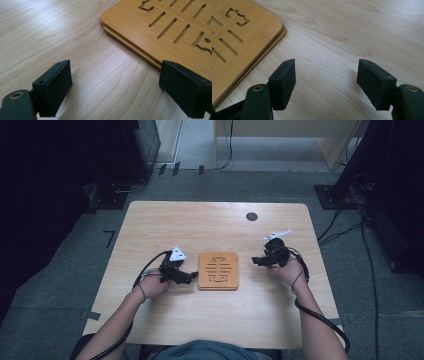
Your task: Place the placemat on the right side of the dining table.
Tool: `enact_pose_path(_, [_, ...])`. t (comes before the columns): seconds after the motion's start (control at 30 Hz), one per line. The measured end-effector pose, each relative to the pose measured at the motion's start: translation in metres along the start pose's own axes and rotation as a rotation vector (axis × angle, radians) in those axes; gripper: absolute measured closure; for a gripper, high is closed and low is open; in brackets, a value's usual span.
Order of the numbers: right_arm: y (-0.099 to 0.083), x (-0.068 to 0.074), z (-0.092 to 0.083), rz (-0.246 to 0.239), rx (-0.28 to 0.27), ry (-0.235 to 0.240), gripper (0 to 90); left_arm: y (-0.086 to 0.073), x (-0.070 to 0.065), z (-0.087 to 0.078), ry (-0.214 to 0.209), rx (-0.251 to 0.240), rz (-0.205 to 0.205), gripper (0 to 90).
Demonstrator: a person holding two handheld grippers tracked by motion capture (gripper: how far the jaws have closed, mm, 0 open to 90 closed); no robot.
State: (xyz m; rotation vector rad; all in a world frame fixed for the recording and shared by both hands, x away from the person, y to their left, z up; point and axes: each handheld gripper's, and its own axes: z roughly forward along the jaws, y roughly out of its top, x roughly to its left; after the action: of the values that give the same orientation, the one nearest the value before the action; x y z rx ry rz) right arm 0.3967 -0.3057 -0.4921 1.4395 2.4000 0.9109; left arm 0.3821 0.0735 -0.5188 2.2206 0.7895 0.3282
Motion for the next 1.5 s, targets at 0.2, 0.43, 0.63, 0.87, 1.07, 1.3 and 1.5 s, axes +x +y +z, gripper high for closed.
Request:
enact_pose_path(0.2, [0.003, 0.004, 0.003, -0.009, 0.003, 0.011, 31.7, 0.000, -0.001, 0.000, 0.005, 0.000, -0.006, 10.2])
enact_pose_path(0.43, [0.006, 0.008, 0.005, -0.024, 0.009, 0.024, 31.7, 0.000, -0.001, 0.000, 0.008, 0.001, -0.009, 10.2])
enact_pose_path(0.63, [0.009, 0.011, 0.005, -0.038, 0.001, 0.030, 31.7, 0.000, -0.001, 0.000, 0.010, 0.000, -0.010, 10.2])
enact_pose_path(0.87, [0.010, 0.016, 0.008, -0.046, 0.005, 0.050, 31.6, 0.000, -0.002, 0.000, 0.016, -0.001, -0.017, 10.2])
enact_pose_path(1.07, [0.012, 0.021, 0.011, -0.046, 0.002, 0.070, 31.2, 0.000, -0.003, 0.000, 0.018, -0.001, -0.018, 10.2])
enact_pose_path(1.3, [0.015, 0.027, 0.014, -0.058, 0.009, 0.075, 29.1, 0.001, -0.003, 0.001, 0.018, 0.000, -0.017, 10.2])
enact_pose_path(1.5, [0.015, 0.030, 0.018, -0.078, 0.019, 0.077, 28.6, 0.001, -0.003, 0.000, 0.015, 0.003, -0.014, 10.4])
